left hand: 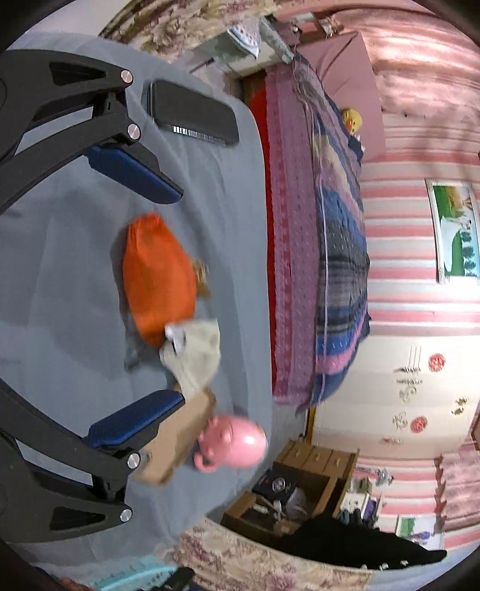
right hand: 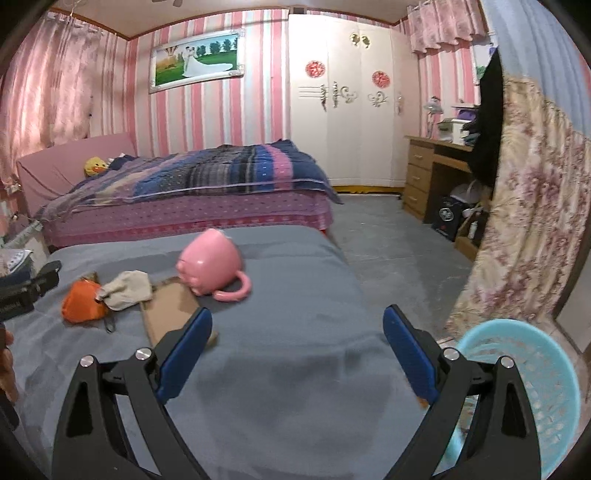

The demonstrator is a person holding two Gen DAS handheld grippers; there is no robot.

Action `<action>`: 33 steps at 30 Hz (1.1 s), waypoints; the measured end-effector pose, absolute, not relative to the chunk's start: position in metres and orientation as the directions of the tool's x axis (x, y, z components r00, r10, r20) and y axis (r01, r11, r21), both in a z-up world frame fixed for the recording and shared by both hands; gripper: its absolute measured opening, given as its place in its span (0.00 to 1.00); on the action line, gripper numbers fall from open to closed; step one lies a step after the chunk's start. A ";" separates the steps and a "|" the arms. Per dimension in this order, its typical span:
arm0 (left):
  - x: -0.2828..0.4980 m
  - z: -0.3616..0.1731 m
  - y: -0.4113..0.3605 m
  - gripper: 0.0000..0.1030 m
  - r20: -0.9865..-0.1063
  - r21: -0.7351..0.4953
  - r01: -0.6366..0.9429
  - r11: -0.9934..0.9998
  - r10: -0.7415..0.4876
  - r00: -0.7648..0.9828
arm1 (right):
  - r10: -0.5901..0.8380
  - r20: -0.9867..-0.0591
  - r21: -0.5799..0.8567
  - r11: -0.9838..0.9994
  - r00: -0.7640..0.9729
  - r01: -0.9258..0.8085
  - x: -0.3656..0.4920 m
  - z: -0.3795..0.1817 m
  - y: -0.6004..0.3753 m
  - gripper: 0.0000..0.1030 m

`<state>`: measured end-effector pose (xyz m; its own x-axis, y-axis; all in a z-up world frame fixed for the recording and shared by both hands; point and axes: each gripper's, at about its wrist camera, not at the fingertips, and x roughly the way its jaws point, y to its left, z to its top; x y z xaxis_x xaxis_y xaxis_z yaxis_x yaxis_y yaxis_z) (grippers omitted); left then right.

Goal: Collect trash
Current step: 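Move the left gripper to the orange mesh bag and grasp it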

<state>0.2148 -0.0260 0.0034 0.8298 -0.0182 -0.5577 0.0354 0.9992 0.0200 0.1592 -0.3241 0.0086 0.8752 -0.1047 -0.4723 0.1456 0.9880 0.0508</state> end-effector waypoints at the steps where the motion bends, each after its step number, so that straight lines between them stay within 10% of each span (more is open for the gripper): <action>1: 0.215 0.001 -0.022 0.95 -0.561 0.024 0.029 0.999 -0.011 0.828 | -0.099 -0.474 0.050 0.989 0.875 0.139 0.164 0.008 -0.318 0.89; 28: 0.271 -0.054 0.028 0.94 -0.714 -0.075 -0.019 0.997 -0.040 0.699 | -0.100 -0.581 -0.008 0.993 0.808 0.118 0.212 -0.029 -0.285 0.89; 33: 0.280 -0.070 0.017 0.62 -0.761 -0.114 0.034 0.993 -0.109 0.639 | -0.072 -0.576 -0.012 0.997 0.814 0.080 0.218 -0.031 -0.279 0.89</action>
<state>0.2797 0.0165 -0.0701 0.6392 -0.1092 -0.7612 0.0342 0.9929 -0.1137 0.2176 -0.2792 -0.0310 0.8142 -0.0717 -0.5761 0.0796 0.9968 -0.0115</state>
